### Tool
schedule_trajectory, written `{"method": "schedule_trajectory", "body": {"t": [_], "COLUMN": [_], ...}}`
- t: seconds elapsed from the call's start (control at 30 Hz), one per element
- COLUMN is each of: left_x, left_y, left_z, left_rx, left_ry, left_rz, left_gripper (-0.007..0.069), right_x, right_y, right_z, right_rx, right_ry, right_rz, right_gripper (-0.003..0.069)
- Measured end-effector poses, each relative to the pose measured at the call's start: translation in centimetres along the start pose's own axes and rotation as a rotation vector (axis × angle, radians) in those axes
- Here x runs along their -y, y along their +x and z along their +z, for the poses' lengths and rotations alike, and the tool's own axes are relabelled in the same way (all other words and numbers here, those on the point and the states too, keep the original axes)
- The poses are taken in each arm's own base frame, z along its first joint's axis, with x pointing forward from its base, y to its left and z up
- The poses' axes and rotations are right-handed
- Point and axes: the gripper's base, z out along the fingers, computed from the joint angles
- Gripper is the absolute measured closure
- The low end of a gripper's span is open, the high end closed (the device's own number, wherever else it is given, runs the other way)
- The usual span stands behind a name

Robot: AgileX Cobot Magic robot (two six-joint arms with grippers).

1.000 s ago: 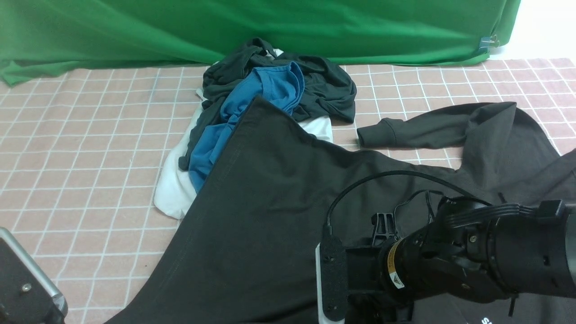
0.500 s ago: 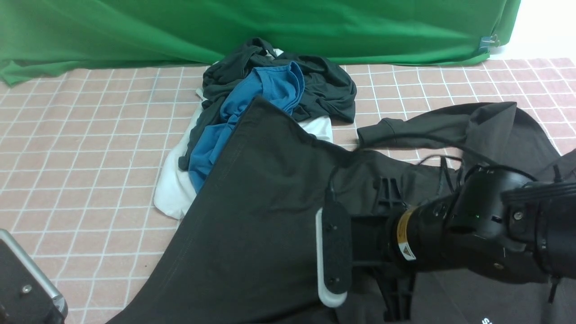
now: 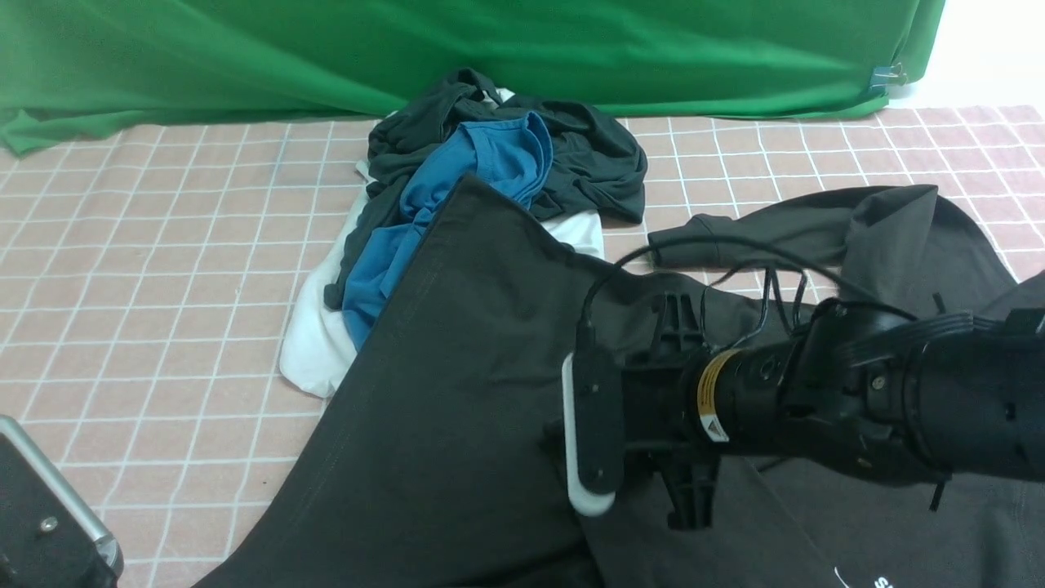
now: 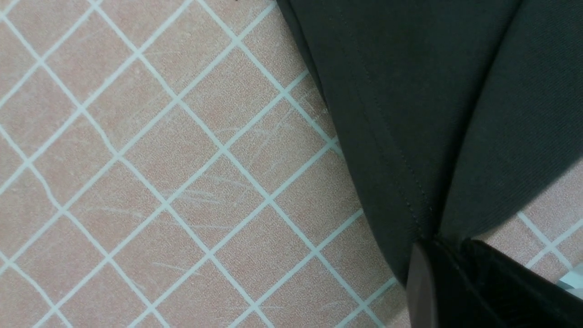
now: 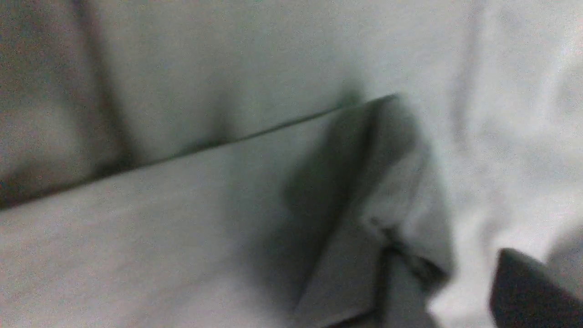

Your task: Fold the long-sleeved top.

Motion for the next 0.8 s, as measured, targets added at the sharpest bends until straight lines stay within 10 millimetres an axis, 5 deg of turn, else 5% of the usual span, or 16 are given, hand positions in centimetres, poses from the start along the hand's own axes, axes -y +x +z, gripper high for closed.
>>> {"method": "schedule_trajectory", "body": {"t": [0.27,0.6,0.67,0.8], "left_x": [0.1,0.0,0.0,0.0], "left_y": [0.1,0.0,0.0,0.0], "left_z": [0.0,0.0,0.0,0.0], "left_rx": [-0.009,-0.003,-0.003,-0.003], "left_ry": [0.007,0.002,0.002,0.002], "left_rz": [0.000,0.000,0.000,0.000], "left_gripper": [0.0592,0.0592,0.0592,0.0592], "right_x": [2.1,8.0,7.8,4.8], "right_y": [-0.1,-1.7,-1.4,-0.6], "right_z": [-0.5,-7.6,-8.5,-8.2], "right_rx": [0.051,0.092,0.065,-0.050], "right_ry": [0.072,0.226,0.190,-0.030], "right_rz": [0.089,0.450,0.611,0.843], "right_gripper": [0.0214,0.0216,0.0251,0.0475]}}
